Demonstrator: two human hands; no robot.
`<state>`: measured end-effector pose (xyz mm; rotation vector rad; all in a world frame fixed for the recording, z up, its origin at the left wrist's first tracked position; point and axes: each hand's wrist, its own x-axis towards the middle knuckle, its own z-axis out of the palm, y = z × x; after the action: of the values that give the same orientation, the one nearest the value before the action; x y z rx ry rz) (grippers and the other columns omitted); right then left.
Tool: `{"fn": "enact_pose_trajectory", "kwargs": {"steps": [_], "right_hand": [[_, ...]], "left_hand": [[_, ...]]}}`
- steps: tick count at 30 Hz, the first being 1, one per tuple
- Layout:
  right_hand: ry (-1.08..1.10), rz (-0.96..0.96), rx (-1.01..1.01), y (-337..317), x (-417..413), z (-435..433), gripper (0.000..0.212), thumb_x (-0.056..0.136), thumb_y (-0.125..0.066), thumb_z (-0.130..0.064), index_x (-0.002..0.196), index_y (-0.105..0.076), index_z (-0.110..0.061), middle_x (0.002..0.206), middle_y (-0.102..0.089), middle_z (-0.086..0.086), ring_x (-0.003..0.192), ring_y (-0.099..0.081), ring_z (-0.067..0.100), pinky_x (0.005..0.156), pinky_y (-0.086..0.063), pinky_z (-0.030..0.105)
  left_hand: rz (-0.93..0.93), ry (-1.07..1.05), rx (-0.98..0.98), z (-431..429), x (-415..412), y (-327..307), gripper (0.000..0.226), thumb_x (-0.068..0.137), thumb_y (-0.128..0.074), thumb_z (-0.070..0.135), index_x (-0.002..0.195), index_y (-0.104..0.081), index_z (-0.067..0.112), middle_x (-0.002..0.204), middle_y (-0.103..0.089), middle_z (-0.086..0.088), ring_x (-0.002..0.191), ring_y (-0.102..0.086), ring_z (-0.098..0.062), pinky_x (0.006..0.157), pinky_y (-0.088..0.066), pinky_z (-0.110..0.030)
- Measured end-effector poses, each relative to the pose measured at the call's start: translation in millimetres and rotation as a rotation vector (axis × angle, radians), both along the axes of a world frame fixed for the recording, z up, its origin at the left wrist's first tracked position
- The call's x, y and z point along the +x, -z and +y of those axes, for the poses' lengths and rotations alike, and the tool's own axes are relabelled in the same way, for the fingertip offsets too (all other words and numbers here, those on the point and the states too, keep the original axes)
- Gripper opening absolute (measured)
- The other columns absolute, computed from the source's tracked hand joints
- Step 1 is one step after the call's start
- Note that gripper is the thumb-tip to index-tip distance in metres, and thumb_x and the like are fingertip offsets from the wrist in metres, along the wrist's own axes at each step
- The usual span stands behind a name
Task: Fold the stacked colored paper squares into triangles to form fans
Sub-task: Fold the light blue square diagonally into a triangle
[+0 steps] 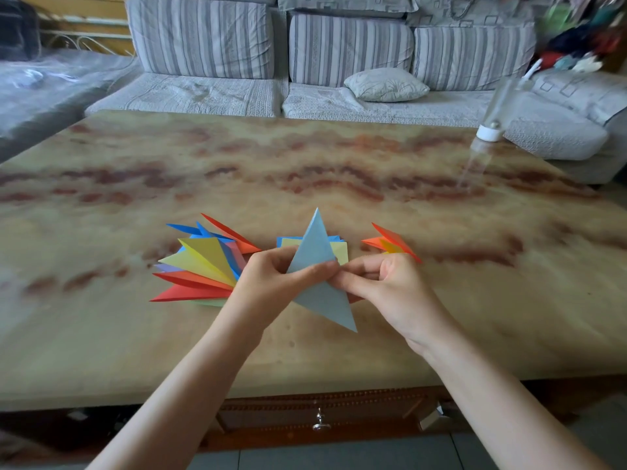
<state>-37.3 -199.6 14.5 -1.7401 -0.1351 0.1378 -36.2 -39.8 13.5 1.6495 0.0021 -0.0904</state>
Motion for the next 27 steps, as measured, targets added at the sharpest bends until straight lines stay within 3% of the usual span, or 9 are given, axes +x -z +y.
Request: {"fn": "enact_pose_trajectory", "kwargs": {"steps": [6,9,12,17,19,24,27], "right_hand": [[-0.058,0.036,-0.006,-1.5,0.5,0.2,0.012,0.083,-0.07,-0.017,0.084,-0.076,-0.007,0.082,-0.076,0.006,0.075,-0.071,0.017,0.073,-0.056,0.024],[-0.116,0.049,-0.017,-3.0,0.6,-0.2,0.013,0.084,-0.068,-0.012,0.085,-0.074,0.0,0.079,-0.075,0.014,0.073,-0.07,0.021,0.073,-0.056,0.027],[-0.151,0.037,-0.028,-4.6,0.2,-0.8,0.015,0.085,-0.066,-0.01,0.087,-0.073,0.003,0.079,-0.074,0.016,0.076,-0.071,0.024,0.077,-0.056,0.031],[-0.178,0.048,-0.014,-4.9,-1.6,-5.6,0.014,0.085,-0.066,-0.007,0.087,-0.072,0.005,0.081,-0.075,0.014,0.074,-0.072,0.024,0.074,-0.057,0.03],[-0.179,0.045,0.009,-5.6,-3.0,-6.8,0.013,0.085,-0.065,-0.004,0.087,-0.072,0.007,0.082,-0.075,0.015,0.073,-0.072,0.023,0.071,-0.056,0.025],[-0.227,0.076,-0.054,-7.8,-0.8,-13.2,0.012,0.084,-0.066,-0.006,0.085,-0.073,0.003,0.082,-0.075,0.012,0.077,-0.073,0.025,0.084,-0.054,0.036],[-0.239,0.087,-0.128,-8.4,-1.2,-17.2,0.011,0.084,-0.067,-0.007,0.083,-0.074,0.001,0.081,-0.075,0.011,0.079,-0.072,0.022,0.082,-0.055,0.032]], "left_hand": [[-0.074,-0.108,-0.005,-1.2,-2.1,2.9,0.017,0.078,-0.074,0.026,0.078,-0.074,0.01,0.072,-0.071,-0.008,0.064,-0.061,-0.009,0.059,-0.044,-0.018],[-0.111,-0.186,-0.032,3.9,0.6,1.7,0.02,0.08,-0.072,0.023,0.076,-0.07,0.004,0.055,-0.059,0.007,0.048,-0.048,-0.002,0.043,-0.032,-0.009],[-0.128,-0.197,-0.045,3.7,-0.1,0.7,0.018,0.081,-0.071,0.021,0.075,-0.068,0.004,0.05,-0.056,0.012,0.042,-0.044,0.001,0.04,-0.029,-0.009],[-0.119,-0.297,-0.114,13.8,5.8,-4.0,0.022,0.079,-0.073,0.026,0.078,-0.069,0.005,0.07,-0.062,-0.007,0.066,-0.053,-0.016,0.056,-0.036,-0.027],[-0.108,-0.292,-0.119,17.5,7.8,-6.0,0.023,0.08,-0.072,0.027,0.081,-0.07,0.004,0.073,-0.063,-0.01,0.067,-0.053,-0.018,0.057,-0.036,-0.028],[-0.077,-0.298,-0.105,13.2,7.4,-2.9,0.025,0.079,-0.072,0.029,0.08,-0.069,0.004,0.07,-0.058,-0.01,0.062,-0.048,-0.021,0.052,-0.031,-0.028],[-0.065,-0.339,-0.127,19.0,10.2,-5.7,0.025,0.08,-0.071,0.03,0.082,-0.068,0.005,0.071,-0.06,-0.009,0.057,-0.052,-0.017,0.044,-0.035,-0.021]]}}
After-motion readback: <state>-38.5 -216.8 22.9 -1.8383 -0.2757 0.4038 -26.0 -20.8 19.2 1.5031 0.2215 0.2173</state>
